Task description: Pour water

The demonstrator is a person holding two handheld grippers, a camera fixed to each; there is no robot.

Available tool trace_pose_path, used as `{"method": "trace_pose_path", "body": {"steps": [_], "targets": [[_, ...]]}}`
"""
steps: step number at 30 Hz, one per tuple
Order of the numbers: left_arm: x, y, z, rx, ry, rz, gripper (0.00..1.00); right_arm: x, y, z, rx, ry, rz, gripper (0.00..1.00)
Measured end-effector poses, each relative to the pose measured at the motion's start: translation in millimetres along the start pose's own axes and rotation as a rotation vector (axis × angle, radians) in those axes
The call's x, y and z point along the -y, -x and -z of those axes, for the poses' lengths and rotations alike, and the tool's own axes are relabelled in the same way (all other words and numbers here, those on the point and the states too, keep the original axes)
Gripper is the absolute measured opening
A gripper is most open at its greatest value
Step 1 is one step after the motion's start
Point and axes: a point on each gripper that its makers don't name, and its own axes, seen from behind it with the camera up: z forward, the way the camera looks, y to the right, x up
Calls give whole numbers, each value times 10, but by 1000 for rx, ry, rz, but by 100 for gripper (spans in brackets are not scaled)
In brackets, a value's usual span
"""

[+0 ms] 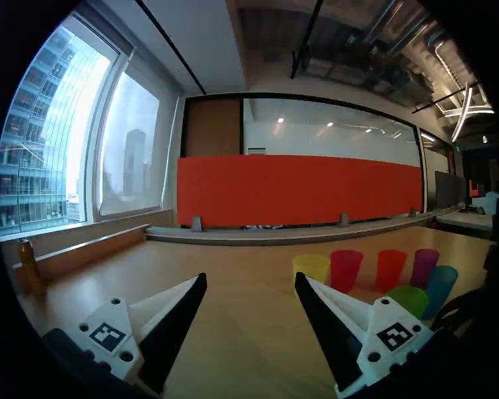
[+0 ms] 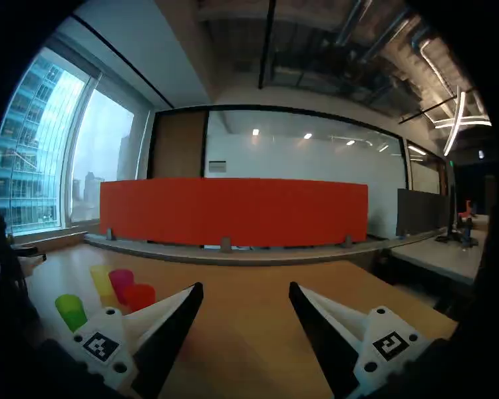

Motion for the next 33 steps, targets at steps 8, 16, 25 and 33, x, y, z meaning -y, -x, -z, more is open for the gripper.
{"method": "trace_pose_path", "body": {"steps": [8, 16, 25, 33], "targets": [[0, -4, 4, 0, 0, 0, 99, 44, 78, -106, -32, -3, 56, 100], [-2, 4, 12, 0, 0, 1, 99, 142, 217, -192, -44, -27, 53, 100], [6, 7, 17, 0, 0, 0, 99, 38, 339, -251, -45, 4, 6, 100], [6, 3, 21, 0, 0, 0, 99, -32, 484, -285, -26, 18, 0, 100]]}}
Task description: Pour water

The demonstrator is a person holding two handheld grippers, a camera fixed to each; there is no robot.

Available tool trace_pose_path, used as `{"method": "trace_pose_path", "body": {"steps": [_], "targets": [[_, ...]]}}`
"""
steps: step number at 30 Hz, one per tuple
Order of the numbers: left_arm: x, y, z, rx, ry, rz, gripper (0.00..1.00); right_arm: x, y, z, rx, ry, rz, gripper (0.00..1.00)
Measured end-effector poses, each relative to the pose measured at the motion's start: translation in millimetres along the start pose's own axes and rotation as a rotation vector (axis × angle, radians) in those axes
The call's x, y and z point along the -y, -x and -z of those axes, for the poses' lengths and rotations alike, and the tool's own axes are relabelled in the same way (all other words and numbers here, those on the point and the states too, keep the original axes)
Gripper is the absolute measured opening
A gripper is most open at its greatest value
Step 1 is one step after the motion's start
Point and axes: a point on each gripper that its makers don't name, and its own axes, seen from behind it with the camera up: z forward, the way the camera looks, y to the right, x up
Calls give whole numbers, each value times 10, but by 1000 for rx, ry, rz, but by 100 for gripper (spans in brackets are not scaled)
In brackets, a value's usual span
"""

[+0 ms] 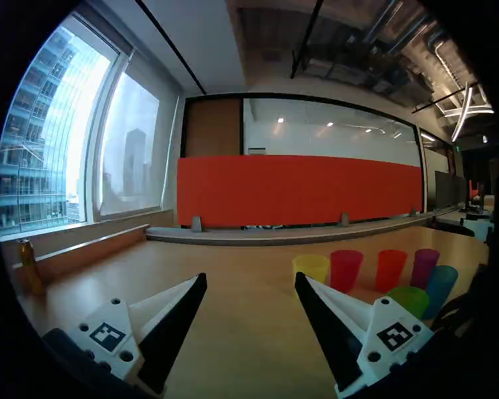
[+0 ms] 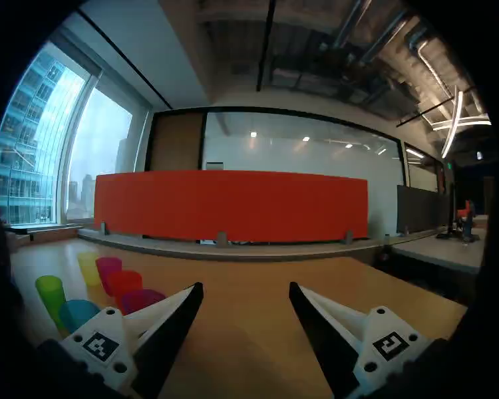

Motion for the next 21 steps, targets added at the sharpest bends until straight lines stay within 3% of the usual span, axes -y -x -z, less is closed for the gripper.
{"method": "trace_pose_path", "body": {"steps": [21], "targets": [[4, 0, -9, 0, 0, 0, 99, 3, 83, -52, 24, -13, -27, 100]]}}
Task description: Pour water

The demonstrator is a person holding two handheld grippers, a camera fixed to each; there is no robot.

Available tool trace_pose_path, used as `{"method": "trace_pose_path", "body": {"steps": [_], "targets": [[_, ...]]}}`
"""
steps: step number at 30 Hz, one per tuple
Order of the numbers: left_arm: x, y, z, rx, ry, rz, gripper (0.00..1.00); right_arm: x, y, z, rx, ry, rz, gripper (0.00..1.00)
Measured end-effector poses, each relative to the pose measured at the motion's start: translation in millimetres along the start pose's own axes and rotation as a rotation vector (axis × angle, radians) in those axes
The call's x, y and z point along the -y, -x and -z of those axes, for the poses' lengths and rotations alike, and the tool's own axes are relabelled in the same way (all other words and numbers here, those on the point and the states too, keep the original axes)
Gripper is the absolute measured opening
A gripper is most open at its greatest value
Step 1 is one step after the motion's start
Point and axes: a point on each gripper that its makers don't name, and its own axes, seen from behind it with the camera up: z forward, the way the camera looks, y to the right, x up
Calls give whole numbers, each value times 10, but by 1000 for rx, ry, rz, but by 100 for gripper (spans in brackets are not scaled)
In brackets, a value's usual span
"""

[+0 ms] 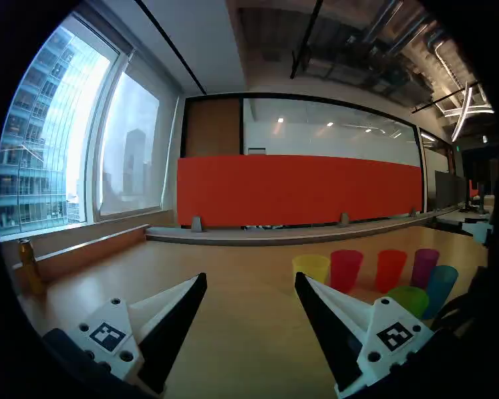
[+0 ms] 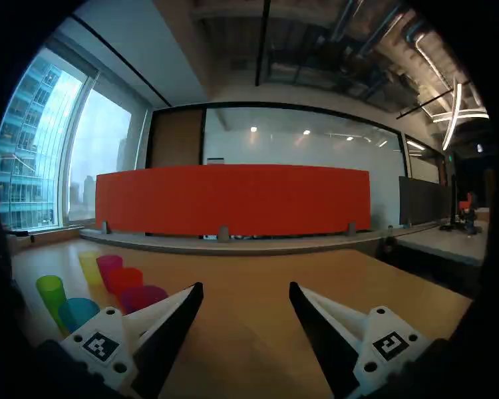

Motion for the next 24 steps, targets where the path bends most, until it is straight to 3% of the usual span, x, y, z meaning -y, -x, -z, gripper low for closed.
{"method": "trace_pose_path", "body": {"steps": [24], "targets": [[-2, 1, 4, 0, 0, 0, 99, 0, -3, -16, 1, 1, 0, 100]]}}
